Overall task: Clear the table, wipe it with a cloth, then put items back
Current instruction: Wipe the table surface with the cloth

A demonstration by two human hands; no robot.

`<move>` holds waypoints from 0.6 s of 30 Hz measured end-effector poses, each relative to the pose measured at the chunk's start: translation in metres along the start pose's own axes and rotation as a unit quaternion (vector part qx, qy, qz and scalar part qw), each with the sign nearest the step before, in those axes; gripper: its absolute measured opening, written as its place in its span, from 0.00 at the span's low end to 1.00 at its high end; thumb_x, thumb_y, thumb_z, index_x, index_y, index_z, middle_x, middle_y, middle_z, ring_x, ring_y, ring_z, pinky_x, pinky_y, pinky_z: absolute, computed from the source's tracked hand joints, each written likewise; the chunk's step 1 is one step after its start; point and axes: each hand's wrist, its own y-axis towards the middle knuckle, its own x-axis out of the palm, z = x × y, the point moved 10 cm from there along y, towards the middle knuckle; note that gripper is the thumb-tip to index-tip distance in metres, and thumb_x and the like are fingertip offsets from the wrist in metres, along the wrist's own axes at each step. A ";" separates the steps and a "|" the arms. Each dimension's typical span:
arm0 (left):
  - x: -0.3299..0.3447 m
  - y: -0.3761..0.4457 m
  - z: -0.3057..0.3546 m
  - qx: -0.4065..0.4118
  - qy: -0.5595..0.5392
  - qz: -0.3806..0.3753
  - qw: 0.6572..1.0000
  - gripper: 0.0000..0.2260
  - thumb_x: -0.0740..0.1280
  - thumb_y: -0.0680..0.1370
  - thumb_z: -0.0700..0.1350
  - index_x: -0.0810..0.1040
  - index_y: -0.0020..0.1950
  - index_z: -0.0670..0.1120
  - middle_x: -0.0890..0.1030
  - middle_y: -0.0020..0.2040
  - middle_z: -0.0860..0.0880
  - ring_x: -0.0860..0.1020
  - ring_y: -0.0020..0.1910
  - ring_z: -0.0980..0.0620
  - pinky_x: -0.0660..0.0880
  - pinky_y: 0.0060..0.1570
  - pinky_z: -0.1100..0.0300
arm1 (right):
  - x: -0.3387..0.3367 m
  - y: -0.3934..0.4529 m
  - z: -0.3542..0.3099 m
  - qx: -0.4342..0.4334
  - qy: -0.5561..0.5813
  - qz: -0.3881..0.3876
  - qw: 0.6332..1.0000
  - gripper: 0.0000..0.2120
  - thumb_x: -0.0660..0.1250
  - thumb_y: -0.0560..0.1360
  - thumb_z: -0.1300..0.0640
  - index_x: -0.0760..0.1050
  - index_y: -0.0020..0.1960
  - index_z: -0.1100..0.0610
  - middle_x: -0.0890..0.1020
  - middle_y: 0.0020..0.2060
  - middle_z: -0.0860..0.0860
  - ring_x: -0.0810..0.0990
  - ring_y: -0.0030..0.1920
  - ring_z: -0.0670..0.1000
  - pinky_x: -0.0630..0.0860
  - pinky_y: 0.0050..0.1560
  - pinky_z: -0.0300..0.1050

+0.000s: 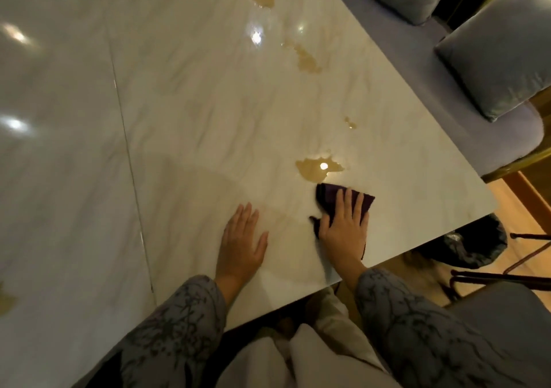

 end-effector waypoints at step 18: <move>0.000 0.001 0.001 0.005 0.017 0.005 1.000 0.25 0.58 0.80 0.53 0.66 0.75 0.44 0.63 0.77 0.45 0.56 0.78 0.49 0.57 0.74 0.51 | 0.001 0.119 -0.106 -0.089 0.228 -0.012 0.970 0.23 0.56 0.79 0.53 0.66 0.74 0.54 0.65 0.75 0.53 0.63 0.74 0.55 0.63 0.72 0.53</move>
